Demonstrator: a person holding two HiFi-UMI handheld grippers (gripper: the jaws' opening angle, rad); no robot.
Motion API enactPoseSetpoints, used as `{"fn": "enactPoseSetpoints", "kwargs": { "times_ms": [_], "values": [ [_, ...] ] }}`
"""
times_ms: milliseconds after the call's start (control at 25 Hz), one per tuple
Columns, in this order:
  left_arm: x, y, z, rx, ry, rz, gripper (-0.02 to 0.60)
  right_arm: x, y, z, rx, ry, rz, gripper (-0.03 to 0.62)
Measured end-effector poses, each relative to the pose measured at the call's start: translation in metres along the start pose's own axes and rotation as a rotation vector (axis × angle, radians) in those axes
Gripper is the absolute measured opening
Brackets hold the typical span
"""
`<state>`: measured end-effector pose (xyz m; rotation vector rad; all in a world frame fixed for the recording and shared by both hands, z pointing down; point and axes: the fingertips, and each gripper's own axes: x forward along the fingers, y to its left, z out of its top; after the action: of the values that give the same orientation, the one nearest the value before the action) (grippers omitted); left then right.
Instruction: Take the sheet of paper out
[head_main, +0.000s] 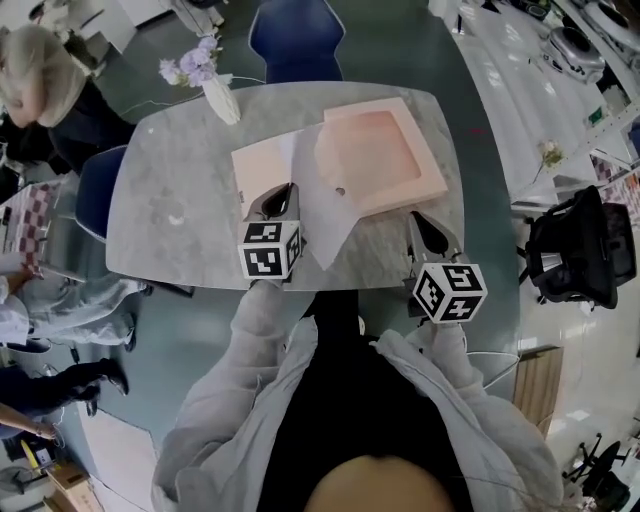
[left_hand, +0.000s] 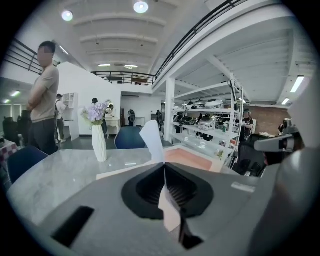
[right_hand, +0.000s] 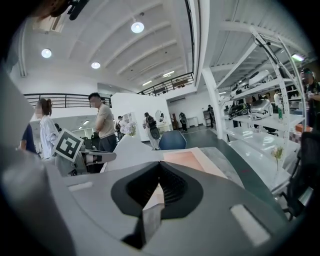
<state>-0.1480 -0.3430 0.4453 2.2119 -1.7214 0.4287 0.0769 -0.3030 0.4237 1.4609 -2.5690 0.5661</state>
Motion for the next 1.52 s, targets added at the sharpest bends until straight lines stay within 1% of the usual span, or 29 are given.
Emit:
{"fn": "enactPoseSetpoints", "kwargs": {
  "times_ms": [160,320,520,640,800,880,1000,1240,1520],
  "values": [
    [-0.036,-0.016,0.001,-0.007,-0.057,-0.026,0.003,-0.021,0.012,-0.005,-0.003,-0.023,0.022,0.009],
    [-0.069,-0.033,0.005,-0.045,-0.113,-0.072,0.003,-0.038,0.021,-0.010,-0.007,-0.034,0.045,0.009],
    [-0.100,-0.053,0.008,-0.084,-0.182,-0.138,0.003,-0.051,0.034,-0.009,-0.009,-0.055,0.084,0.009],
    [-0.112,-0.068,0.006,-0.124,-0.215,-0.200,0.003,-0.057,0.042,-0.007,-0.023,-0.068,0.113,0.009],
    [-0.124,-0.090,0.001,-0.142,-0.249,-0.310,0.003,-0.061,0.047,-0.007,-0.035,-0.072,0.143,0.009],
    [-0.128,-0.094,-0.002,-0.164,-0.252,-0.341,0.003,-0.061,0.050,-0.008,-0.043,-0.071,0.149,0.009],
    [-0.127,-0.097,-0.006,-0.185,-0.252,-0.354,0.003,-0.060,0.048,-0.011,-0.039,-0.062,0.150,0.009],
    [-0.118,-0.098,-0.009,-0.152,-0.233,-0.339,0.003,-0.054,0.048,-0.017,-0.056,-0.038,0.149,0.009],
    [-0.111,-0.094,-0.010,-0.154,-0.220,-0.322,0.003,-0.047,0.046,-0.017,-0.054,-0.024,0.146,0.009]
  ]
}}
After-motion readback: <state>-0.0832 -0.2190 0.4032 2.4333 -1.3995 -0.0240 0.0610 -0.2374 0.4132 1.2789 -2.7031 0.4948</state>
